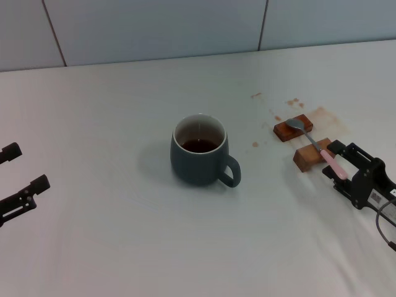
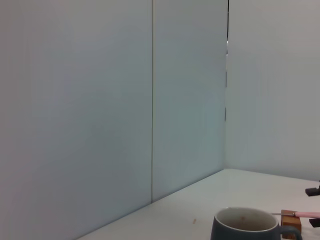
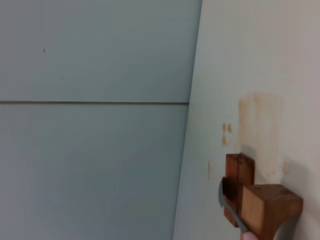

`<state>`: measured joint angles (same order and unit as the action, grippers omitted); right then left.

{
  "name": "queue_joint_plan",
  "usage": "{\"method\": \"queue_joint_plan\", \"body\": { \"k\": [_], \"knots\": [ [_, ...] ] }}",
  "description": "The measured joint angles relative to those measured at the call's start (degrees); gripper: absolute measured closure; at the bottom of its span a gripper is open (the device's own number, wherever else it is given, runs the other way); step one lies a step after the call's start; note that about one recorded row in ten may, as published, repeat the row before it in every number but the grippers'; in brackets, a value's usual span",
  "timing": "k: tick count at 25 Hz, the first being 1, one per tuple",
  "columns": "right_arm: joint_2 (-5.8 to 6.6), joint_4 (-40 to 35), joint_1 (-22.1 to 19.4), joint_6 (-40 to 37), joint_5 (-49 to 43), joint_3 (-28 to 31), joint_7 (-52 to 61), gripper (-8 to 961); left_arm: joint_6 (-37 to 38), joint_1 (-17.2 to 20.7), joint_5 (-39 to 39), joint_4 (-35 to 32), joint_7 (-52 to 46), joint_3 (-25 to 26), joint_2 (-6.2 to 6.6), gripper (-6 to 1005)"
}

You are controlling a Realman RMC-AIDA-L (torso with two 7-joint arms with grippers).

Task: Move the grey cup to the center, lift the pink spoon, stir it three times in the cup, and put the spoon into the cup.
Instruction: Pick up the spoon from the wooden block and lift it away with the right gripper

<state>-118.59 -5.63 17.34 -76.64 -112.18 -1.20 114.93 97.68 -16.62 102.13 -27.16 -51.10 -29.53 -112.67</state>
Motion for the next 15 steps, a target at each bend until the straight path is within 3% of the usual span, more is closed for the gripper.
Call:
{"method": "queue_joint_plan", "body": {
  "k": [7,15],
  "knots": [
    [-0.13,0.0,-0.2,1.2,0.2,0.0,0.1,384,0.8,0.2,0.0,0.0,0.0,0.6,0.00,184],
    [-0.02,0.0,-0.4,1.3,0.2,0.3,-0.2,606,2.1,0.9,0.0,0.2,0.0,2.2,0.00,185]
  ]
}}
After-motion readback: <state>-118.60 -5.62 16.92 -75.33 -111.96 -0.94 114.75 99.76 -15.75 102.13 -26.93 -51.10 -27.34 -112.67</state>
